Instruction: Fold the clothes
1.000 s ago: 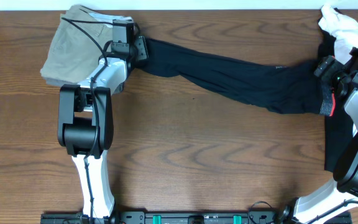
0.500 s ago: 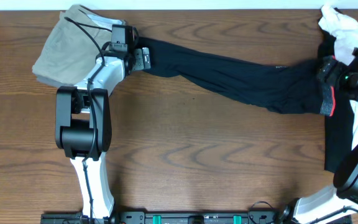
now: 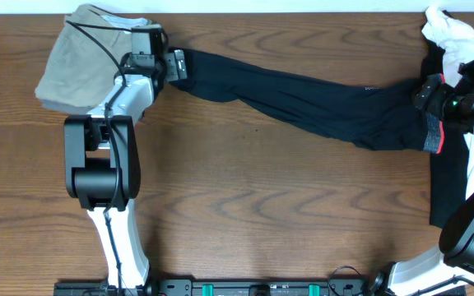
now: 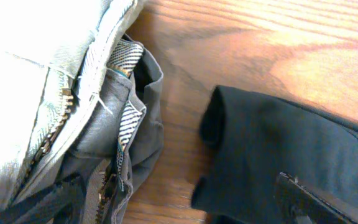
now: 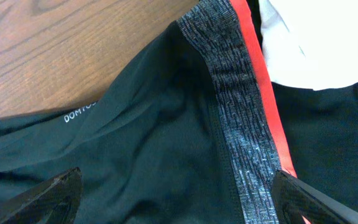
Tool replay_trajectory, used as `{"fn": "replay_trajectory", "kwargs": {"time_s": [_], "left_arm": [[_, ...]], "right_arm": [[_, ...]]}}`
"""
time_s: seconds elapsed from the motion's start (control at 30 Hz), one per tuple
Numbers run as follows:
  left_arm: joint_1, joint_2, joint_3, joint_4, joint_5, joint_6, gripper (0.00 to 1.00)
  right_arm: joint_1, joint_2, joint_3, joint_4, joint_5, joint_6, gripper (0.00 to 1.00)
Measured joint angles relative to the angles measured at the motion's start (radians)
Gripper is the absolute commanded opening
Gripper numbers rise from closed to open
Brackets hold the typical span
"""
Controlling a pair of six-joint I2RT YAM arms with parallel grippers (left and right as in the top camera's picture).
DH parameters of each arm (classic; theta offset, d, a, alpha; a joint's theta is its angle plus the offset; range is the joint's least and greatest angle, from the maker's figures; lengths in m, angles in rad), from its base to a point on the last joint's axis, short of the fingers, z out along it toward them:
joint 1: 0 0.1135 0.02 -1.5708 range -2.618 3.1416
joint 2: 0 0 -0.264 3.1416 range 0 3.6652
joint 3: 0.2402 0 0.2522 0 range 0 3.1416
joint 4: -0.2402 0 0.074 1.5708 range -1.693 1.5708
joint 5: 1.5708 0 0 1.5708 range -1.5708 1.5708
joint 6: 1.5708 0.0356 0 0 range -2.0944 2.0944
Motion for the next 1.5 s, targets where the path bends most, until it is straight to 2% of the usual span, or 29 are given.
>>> {"fn": "replay_trajectory", "kwargs": {"time_s": [0.27, 0.5, 0.6, 0.97, 1.5], "left_arm": [[0.003, 0.0, 0.0, 0.013, 0.092, 0.011, 0.98], [-0.05, 0.0, 0.0, 0.008, 0.153, 0.031, 0.98], [-0.069, 0.0, 0.0, 0.008, 0.158, 0.043, 1.0], [-0.063, 0.027, 0.0, 0.046, 0.157, 0.062, 0.9], [-0.063, 0.084, 0.011, 0.029, 0.15, 0.086, 0.89]], "right_arm": [[0.0, 0.0, 0.0, -0.01, 0.0, 0.0, 0.95], [0.0, 0.0, 0.0, -0.013, 0.0, 0.0, 0.95], [0.0, 0.0, 0.0, -0.02, 0.0, 0.0, 0.95], [0.0, 0.0, 0.0, -0.024, -0.001, 0.0, 0.94], [0.0, 0.0, 0.0, -0.029, -0.003, 0.0, 0.94]]}}
